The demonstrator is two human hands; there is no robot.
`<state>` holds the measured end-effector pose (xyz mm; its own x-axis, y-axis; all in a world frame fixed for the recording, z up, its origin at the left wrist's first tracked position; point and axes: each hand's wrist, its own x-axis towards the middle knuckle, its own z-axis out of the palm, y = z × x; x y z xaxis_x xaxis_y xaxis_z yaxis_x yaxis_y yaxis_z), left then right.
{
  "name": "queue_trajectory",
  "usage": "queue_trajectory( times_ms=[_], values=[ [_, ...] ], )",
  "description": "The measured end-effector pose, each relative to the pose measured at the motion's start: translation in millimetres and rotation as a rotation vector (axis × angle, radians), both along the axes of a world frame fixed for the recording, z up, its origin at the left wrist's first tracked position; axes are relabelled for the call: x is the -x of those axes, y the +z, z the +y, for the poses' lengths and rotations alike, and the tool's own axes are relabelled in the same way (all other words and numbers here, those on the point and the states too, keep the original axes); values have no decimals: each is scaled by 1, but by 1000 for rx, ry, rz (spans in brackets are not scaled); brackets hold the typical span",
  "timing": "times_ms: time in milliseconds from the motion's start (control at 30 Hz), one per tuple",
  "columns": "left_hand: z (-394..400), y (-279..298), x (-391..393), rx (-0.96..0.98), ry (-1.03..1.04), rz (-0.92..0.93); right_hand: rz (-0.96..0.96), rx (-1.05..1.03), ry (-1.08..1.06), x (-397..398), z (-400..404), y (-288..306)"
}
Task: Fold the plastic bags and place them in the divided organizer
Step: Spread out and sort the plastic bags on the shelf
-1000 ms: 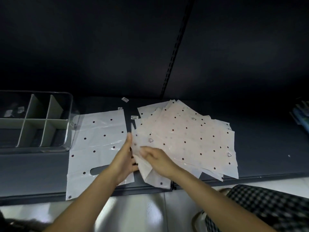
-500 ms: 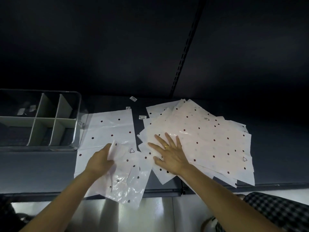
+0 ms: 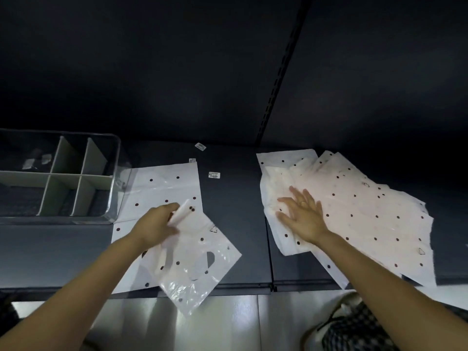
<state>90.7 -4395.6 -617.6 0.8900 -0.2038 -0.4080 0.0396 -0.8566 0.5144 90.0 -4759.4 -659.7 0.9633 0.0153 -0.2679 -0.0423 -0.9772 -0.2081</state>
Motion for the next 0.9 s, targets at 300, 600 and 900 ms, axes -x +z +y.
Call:
queue_trajectory(
  times_ms=[300,600,900],
  values=[
    [-63,28,-25,-3,-76,-412,76,-732,-234,19,115,10],
    [-72,-49,40,-339,-501,-207,-408,-509,-465,12,14,24],
    [-69,-53,40,-391,-522,-200,-178,-45,-604,67,-107,-6]
  ],
)
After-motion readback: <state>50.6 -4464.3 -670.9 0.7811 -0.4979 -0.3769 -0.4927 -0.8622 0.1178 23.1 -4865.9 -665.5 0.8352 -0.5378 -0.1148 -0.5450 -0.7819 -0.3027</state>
